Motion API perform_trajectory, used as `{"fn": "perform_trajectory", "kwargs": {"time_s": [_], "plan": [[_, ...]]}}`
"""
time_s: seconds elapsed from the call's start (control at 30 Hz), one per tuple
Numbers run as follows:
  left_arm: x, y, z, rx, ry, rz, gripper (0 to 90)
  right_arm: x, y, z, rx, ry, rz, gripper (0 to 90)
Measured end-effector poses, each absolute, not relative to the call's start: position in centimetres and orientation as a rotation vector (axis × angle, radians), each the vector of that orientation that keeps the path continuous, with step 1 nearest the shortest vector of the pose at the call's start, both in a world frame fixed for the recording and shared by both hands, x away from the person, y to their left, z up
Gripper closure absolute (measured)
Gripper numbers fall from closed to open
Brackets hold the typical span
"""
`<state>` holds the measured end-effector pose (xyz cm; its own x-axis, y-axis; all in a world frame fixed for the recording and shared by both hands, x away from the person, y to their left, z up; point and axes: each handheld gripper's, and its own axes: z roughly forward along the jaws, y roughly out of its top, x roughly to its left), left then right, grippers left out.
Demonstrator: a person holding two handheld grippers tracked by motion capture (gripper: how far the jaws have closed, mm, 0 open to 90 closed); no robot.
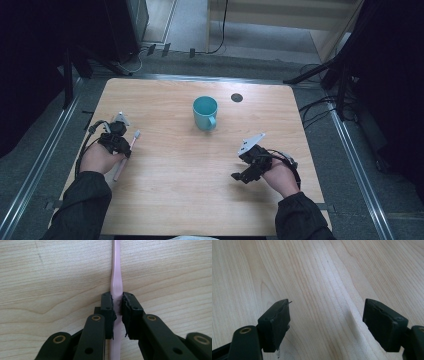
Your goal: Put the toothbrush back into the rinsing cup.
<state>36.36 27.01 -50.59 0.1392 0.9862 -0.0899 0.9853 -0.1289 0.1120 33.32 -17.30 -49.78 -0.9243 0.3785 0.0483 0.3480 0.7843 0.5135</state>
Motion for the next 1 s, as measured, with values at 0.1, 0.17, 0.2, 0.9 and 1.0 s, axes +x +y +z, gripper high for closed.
{"fn": "perform_trajectory", "kwargs": {"time_s": [0.1,0.17,0.2,0.9,1.0], "plan": [[36.39,26.68,-50.65,2.266,1.979,0.012,83.6,33.29,-17.25,-49.86,0.597,2.918,0.813,21.9],[36.42,26.68,-50.61,2.282,1.973,0.010,83.6,33.26,-17.24,-49.86,0.598,2.920,0.811,21.9],[36.42,26.68,-50.61,2.282,1.973,0.010,83.6,33.26,-17.24,-49.86,0.598,2.920,0.811,21.9],[36.44,26.72,-50.47,2.281,1.885,-0.086,84.1,33.34,-17.31,-49.81,0.599,2.915,0.819,21.9],[36.34,26.51,-49.95,2.276,1.869,-0.070,84.1,33.33,-17.31,-49.82,0.598,2.916,0.818,21.9]]}}
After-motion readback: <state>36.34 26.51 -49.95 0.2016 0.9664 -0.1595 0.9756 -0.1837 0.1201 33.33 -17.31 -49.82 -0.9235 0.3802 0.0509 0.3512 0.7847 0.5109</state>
